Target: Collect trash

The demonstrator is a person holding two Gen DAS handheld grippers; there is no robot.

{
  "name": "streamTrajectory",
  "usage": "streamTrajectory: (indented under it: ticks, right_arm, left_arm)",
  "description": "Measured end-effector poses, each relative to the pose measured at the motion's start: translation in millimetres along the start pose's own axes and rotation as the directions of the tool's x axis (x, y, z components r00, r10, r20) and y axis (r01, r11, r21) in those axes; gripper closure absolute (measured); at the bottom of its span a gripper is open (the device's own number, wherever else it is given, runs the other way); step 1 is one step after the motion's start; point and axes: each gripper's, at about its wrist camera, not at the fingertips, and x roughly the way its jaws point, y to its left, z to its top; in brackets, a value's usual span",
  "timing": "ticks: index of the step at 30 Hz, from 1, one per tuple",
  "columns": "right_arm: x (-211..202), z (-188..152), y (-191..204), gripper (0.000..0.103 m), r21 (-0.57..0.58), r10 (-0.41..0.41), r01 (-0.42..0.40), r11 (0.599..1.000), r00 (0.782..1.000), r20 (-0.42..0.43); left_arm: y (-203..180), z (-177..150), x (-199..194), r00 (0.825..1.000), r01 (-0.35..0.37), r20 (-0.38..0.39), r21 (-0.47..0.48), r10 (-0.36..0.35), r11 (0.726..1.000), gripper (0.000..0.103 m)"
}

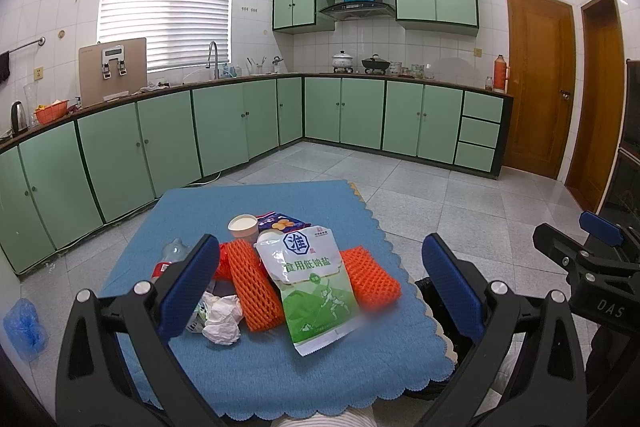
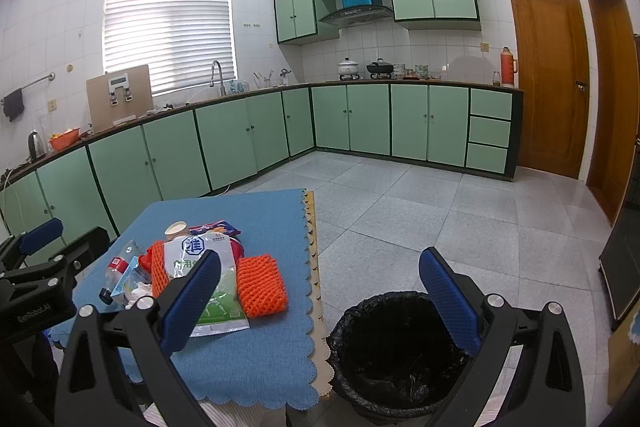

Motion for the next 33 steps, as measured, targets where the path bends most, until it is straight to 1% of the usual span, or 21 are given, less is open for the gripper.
streamTrajectory:
  ticks: [33]
  right_arm:
    - [3.3,-0.4,2.2,0.006,0.006,0.002,-0.002,1.0,1.0,0.0]
  left_arm:
    - [1.0,-1.2,2.1,1.0,-0.001,-0.002,0.002,0.001,1.0,0.005]
